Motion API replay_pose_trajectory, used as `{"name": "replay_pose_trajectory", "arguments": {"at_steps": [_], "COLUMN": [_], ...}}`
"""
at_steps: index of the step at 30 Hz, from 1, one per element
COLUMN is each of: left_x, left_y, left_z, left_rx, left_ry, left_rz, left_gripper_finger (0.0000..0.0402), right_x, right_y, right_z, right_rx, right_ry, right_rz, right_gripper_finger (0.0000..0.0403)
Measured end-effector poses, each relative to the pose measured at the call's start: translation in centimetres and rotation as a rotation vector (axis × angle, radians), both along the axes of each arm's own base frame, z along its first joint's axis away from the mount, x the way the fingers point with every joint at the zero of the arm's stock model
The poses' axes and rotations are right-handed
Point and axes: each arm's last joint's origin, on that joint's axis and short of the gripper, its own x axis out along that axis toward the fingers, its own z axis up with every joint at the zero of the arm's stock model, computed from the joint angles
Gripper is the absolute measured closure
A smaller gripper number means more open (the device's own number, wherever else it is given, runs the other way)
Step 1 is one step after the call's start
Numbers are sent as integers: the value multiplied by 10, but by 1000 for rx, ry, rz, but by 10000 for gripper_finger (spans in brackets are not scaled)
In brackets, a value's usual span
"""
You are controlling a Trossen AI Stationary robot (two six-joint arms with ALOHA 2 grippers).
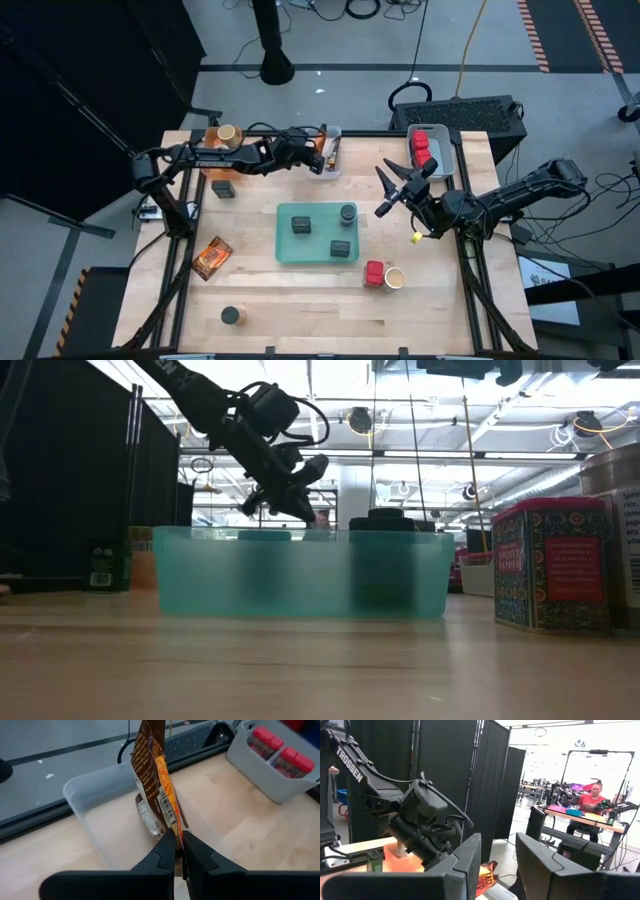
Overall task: Sort spices by type
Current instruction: Put the right orange spice pack into the transparent bin
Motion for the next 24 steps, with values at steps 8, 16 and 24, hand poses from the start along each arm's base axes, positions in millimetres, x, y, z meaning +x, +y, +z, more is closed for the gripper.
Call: {"name": "replay_pose_trajectory", "arguments": {"at_steps": [8,16,24], "left_x": [2,2,2], "left_y": [0,0,1], "left_z": [2,2,3], "left_rx": [12,11,11], "left_ry": [-26,-28,-38], "left_rz": [-6,-6,-3], "left_gripper_finger": [379,378,378], "right_x": [0,0,0], "right_y": [0,0,0], "right_z": [0,1,1], "right_rx": [-6,-14,-24], "right_ry": [5,9,19], "right_rz": [-1,-4,-5], "right_gripper_finger": [296,296,296]}}
